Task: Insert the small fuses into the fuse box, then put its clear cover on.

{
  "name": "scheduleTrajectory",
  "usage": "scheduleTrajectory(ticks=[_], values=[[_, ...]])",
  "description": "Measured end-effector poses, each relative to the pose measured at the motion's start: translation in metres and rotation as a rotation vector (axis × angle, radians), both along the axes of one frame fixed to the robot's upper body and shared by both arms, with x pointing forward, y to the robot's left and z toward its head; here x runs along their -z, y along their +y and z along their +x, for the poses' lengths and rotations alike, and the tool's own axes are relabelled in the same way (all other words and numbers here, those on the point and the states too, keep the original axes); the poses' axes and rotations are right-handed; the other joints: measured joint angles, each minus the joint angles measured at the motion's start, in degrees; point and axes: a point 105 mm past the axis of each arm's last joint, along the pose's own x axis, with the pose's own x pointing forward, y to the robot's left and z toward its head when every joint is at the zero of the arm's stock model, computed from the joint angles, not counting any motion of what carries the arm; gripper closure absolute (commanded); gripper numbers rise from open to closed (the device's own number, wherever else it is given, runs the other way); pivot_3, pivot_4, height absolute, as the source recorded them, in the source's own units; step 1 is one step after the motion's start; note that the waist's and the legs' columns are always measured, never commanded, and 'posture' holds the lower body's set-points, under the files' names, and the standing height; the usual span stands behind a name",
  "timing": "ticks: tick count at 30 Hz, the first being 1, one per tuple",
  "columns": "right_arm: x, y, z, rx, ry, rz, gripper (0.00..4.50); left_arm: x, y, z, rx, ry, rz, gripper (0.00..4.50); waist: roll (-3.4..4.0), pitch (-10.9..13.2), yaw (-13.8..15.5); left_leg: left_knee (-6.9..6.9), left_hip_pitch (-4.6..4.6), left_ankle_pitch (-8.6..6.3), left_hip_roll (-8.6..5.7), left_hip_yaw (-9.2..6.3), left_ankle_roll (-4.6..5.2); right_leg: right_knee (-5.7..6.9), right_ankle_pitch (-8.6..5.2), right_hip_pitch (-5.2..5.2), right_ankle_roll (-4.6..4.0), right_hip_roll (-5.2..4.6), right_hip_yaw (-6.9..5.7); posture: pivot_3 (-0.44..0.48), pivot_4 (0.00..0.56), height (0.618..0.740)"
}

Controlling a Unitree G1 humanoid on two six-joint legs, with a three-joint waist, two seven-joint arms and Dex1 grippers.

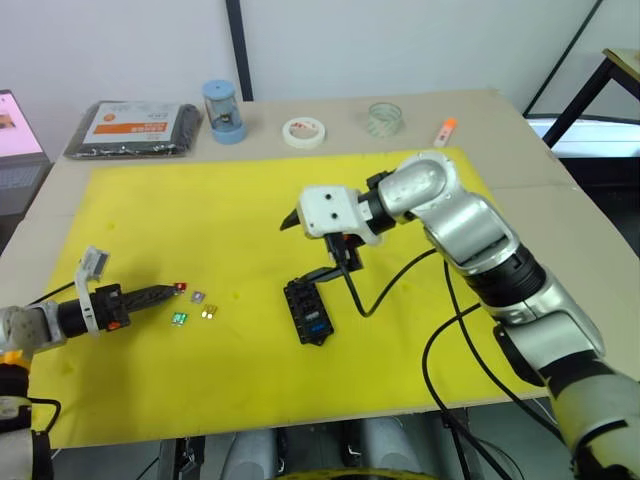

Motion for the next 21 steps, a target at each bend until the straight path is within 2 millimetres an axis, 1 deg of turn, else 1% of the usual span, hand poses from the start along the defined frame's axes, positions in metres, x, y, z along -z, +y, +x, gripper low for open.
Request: scheduleTrajectory(ticks=[3,6,7,9,10,12,14,16,18,19,21], values=[[0.001,-0.007,-0.005,0.023,0.053,0.024,0.0,-0.018,-0.013,0.0,0.038,-0.104,-0.009,4.49,-0.02,0.0,0.3,0.01,-0.06,0.0,-0.04,-0.05,0.0,-0.02,0.0,-0.01,0.0,-0.16,0.0,0.0,0.15,0.74],[-0.006,-0.017,-0.009,0.075,0.131,0.076,0.0,-0.056,-0.026,0.001,0.071,-0.266,-0.016,4.49,-0.02,0.0,0.5,0.02,-0.06,0.0,-0.07,-0.05,0.0,-0.09,0.01,0.02,0.0,-0.28,-0.01,0.0,0.15,0.74],[-0.013,-0.021,-0.012,0.104,0.184,0.111,0.0,-0.074,-0.034,0.001,0.097,-0.338,-0.015,4.49,-0.02,0.0,0.6,0.02,-0.07,0.0,-0.07,-0.06,0.0,-0.1,0.01,0.02,0.0,-0.3,0.0,0.0,0.15,0.74],[-0.024,-0.026,-0.015,0.138,0.264,0.165,0.0,-0.1,-0.052,-0.002,0.164,-0.44,-0.012,4.49,-0.03,0.0,0.7,0.01,-0.03,0.0,-0.07,-0.09,0.0,-0.11,0.01,0.08,0.0,-0.33,0.0,0.0,0.15,0.74],[-0.03,-0.029,-0.018,0.153,0.311,0.189,0.0,-0.114,-0.066,-0.008,0.221,-0.5,-0.012,4.49,-0.03,0.0,0.8,0.01,-0.03,0.0,-0.07,-0.09,-0.01,-0.14,0.01,0.08,0.0,-0.33,0.0,0.0,0.15,0.74],[-0.038,-0.032,-0.022,0.173,0.379,0.217,0.0,-0.13,-0.09,-0.018,0.32,-0.58,-0.005,4.49,-0.01,0.0,1.0,-0.01,0.01,-0.01,-0.08,-0.07,-0.01,-0.18,0.01,0.1,0.0,-0.33,0.02,0.0,0.15,0.74],[-0.044,-0.035,-0.025,0.191,0.447,0.241,0.0,-0.133,-0.111,-0.027,0.401,-0.615,0.003,4.49,0.01,0.0,1.2,-0.03,0.04,0.0,-0.07,-0.07,-0.01,-0.19,0.01,0.11,0.0,-0.3,0.02,0.0,0.15,0.74],[-0.051,-0.037,-0.029,0.205,0.53,0.272,0.0,-0.13,-0.128,-0.03,0.448,-0.634,-0.003,4.49,0.0,0.0,1.4,-0.02,0.03,0.01,-0.07,-0.08,-0.03,-0.21,0.01,0.11,0.0,-0.23,0.02,0.0,0.15,0.74],[-0.057,-0.038,-0.031,0.212,0.569,0.293,0.0,-0.132,-0.139,-0.029,0.47,-0.659,-0.013,4.49,-0.01,0.0,1.6,-0.01,0.03,0.01,-0.09,-0.08,-0.03,-0.21,0.01,0.11,0.0,-0.16,0.02,0.0,0.15,0.74],[-0.06,-0.038,-0.032,0.214,0.591,0.309,0.19,-0.135,-0.145,-0.029,0.488,-0.68,-0.018,4.5,-0.01,0.0,1.6,-0.01,0.03,0.01,-0.09,-0.07,-0.03,-0.21,0.01,0.13,0.0,-0.13,0.01,0.0,0.15,0.74],[-0.062,-0.037,-0.035,0.212,0.622,0.318,0.65,-0.137,-0.151,-0.029,0.51,-0.703,-0.017,4.5,-0.01,0.0,1.6,-0.02,0.02,0.01,-0.1,-0.07,-0.02,-0.21,0.01,0.14,0.0,-0.09,0.01,0.0,0.15,0.74]])
